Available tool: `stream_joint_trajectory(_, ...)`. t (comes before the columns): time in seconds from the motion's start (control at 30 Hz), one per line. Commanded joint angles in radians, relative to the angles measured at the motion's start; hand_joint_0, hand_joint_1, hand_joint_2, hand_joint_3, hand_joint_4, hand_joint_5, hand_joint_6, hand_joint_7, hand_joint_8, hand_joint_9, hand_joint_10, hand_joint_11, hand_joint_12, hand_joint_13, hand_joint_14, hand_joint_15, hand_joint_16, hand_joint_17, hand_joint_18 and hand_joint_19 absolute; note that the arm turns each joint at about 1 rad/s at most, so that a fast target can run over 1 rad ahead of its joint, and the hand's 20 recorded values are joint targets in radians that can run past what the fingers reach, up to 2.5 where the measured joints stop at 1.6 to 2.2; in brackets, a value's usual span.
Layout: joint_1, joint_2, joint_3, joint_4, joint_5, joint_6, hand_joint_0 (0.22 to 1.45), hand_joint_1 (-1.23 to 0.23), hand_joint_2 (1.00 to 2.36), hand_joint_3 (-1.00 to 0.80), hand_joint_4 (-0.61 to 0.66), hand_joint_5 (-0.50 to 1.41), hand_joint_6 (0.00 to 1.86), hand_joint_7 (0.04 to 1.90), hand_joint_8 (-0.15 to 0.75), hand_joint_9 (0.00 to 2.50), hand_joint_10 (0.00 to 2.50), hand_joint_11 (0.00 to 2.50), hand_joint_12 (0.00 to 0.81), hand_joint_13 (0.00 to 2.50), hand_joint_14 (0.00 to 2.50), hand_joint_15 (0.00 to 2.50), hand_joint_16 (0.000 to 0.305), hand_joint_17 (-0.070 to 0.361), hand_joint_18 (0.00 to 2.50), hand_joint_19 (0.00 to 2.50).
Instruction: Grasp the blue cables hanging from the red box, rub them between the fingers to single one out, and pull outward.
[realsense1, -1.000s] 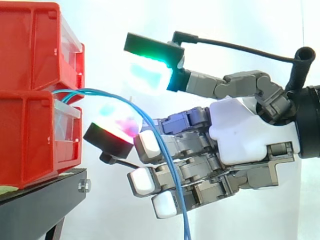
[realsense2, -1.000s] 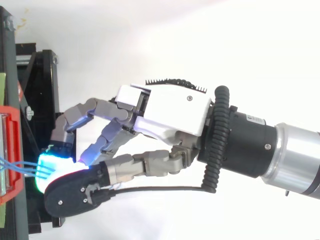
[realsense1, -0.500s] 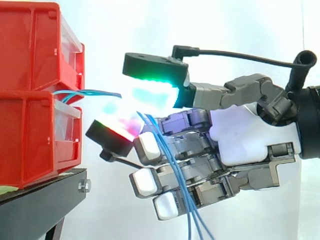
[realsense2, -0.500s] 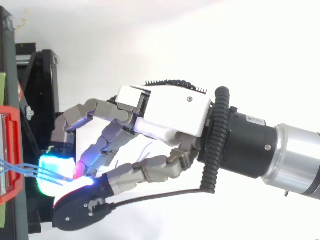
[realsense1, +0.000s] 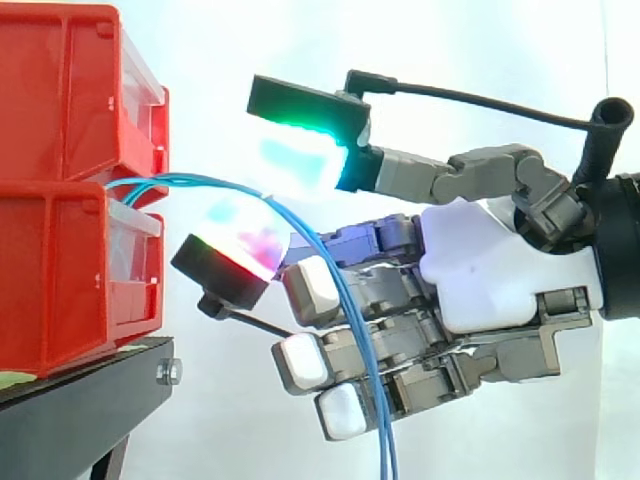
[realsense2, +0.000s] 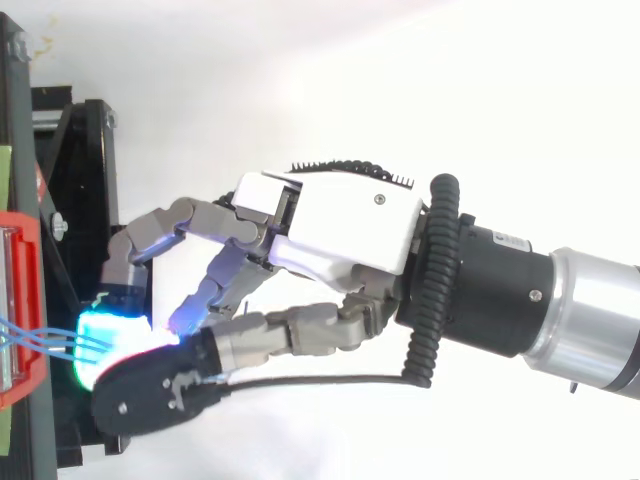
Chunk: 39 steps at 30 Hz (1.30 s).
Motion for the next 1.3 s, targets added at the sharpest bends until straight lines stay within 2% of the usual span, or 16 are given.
stream_joint_trajectory(0.0,0.0,0.0,-0.007,0.004,0.0,0.0,0.47,-0.53,1.0,-0.5,0.04,-0.1,0.84,0.96,0.212,1.26,0.02,0.74,0.321,1.07,0.03,0.73,0.048,0.108,0.85,0.68)
stream_joint_trajectory(0.17,0.0,0.0,-0.015,0.004,0.003,0.0,0.5,-0.52,1.0,-0.5,0.03,-0.1,0.83,1.0,0.226,1.3,0.02,0.76,0.31,1.08,0.03,0.74,0.047,0.105,0.84,0.68)
stream_joint_trajectory(0.23,0.0,0.0,-0.016,0.004,0.003,0.0,0.56,-0.62,1.0,-0.46,0.01,-0.1,0.83,1.07,0.215,1.29,0.03,0.77,0.296,1.08,0.03,0.76,0.043,0.097,0.82,0.7)
stream_joint_trajectory(0.3,0.0,0.0,-0.018,0.004,0.005,-0.002,0.58,-0.67,1.01,-0.4,0.0,-0.1,0.83,1.11,0.216,1.29,0.03,0.78,0.292,1.08,0.03,0.76,0.043,0.096,0.82,0.71)
stream_joint_trajectory(0.43,0.0,0.0,-0.016,0.001,0.002,-0.002,0.61,-0.8,1.01,-0.31,-0.08,-0.12,0.86,1.05,0.2,1.25,0.02,0.78,0.281,1.08,0.03,0.76,0.042,0.094,0.83,0.7)
stream_joint_trajectory(0.57,-0.001,0.0,-0.016,-0.001,0.0,-0.005,0.66,-0.88,1.02,-0.29,-0.15,-0.13,0.89,1.05,0.202,1.24,0.03,0.79,0.279,1.07,0.03,0.76,0.041,0.092,0.85,0.7)
stream_joint_trajectory(0.7,-0.001,0.0,-0.018,-0.002,0.0,-0.031,0.72,-0.9,1.01,-0.36,-0.24,-0.14,0.9,1.06,0.206,1.23,0.02,0.78,0.274,1.07,0.03,0.76,0.04,0.089,0.86,0.69)
stream_joint_trajectory(0.77,-0.003,0.0,-0.018,-0.002,0.0,-0.034,0.76,-0.9,1.0,-0.47,-0.29,-0.14,0.91,1.04,0.204,1.24,0.03,0.78,0.269,1.06,0.03,0.77,0.039,0.087,0.87,0.68)
stream_joint_trajectory(0.83,-0.003,0.0,-0.018,-0.002,0.0,-0.034,0.77,-0.9,1.0,-0.5,-0.34,-0.14,0.91,1.13,0.199,1.24,0.03,0.77,0.267,1.06,0.03,0.77,0.038,0.086,0.87,0.68)
stream_joint_trajectory(0.9,-0.003,0.0,-0.018,-0.002,0.0,-0.034,0.77,-0.91,1.0,-0.5,-0.36,-0.14,0.91,1.16,0.197,1.25,0.03,0.77,0.265,1.07,0.03,0.76,0.037,0.084,0.88,0.68)
stream_joint_trajectory(1.03,-0.003,0.0,-0.018,-0.005,0.0,-0.034,0.75,-0.93,1.0,-0.5,-0.35,-0.14,0.92,1.06,0.194,1.25,0.03,0.78,0.261,1.07,0.03,0.77,0.037,0.083,0.88,0.68)
stream_joint_trajectory(1.13,-0.003,0.0,-0.018,-0.005,0.0,-0.034,0.74,-0.96,1.0,-0.5,-0.38,-0.12,0.92,1.12,0.196,1.29,0.03,0.77,0.26,1.09,0.03,0.79,0.036,0.081,0.9,0.7)
stream_joint_trajectory(1.27,-0.003,0.0,-0.018,-0.008,0.0,-0.034,0.7,-0.97,1.0,-0.5,-0.33,-0.1,0.92,1.12,0.195,1.33,0.02,0.78,0.26,1.11,0.03,0.83,0.035,0.079,0.91,0.71)
